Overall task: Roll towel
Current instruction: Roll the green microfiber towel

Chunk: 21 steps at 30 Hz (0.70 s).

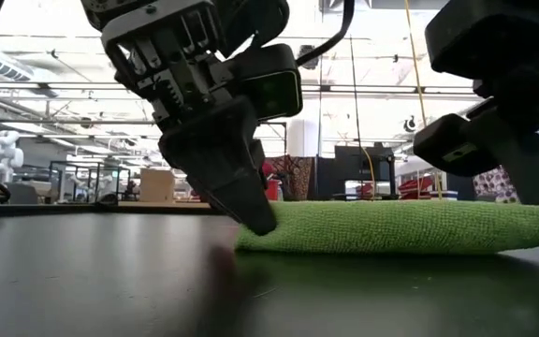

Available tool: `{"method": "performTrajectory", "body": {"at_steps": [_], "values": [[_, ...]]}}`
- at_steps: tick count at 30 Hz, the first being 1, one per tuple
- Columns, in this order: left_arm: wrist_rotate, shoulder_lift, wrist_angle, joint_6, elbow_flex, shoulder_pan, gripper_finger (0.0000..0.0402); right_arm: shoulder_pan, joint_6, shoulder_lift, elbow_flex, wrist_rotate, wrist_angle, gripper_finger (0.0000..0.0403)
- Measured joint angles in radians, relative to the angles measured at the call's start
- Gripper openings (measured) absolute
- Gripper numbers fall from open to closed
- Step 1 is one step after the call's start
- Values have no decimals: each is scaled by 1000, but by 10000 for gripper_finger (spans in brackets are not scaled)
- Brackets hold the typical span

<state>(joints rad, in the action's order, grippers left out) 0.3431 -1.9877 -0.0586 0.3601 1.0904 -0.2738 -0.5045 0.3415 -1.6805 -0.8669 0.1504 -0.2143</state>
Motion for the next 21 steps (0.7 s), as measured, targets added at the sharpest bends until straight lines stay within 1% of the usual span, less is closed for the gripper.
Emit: {"method": "performTrajectory", "body": {"at_steps": [4,8,12,17,21], "values": [[-1,0,0,34,0,6,10,-6,-14,1,0,-84,-9,122],[-16,0,0,54,0,5,10,-49,-54,1,-1,-224,-42,158],[-37,0,12,83,0,6,10,-112,-112,7,-1,-383,-88,168],[-53,0,27,106,0,6,10,-213,-176,9,-2,-552,-85,169],[-63,0,30,107,0,6,10,-270,-197,9,-2,-671,-66,169]]}}
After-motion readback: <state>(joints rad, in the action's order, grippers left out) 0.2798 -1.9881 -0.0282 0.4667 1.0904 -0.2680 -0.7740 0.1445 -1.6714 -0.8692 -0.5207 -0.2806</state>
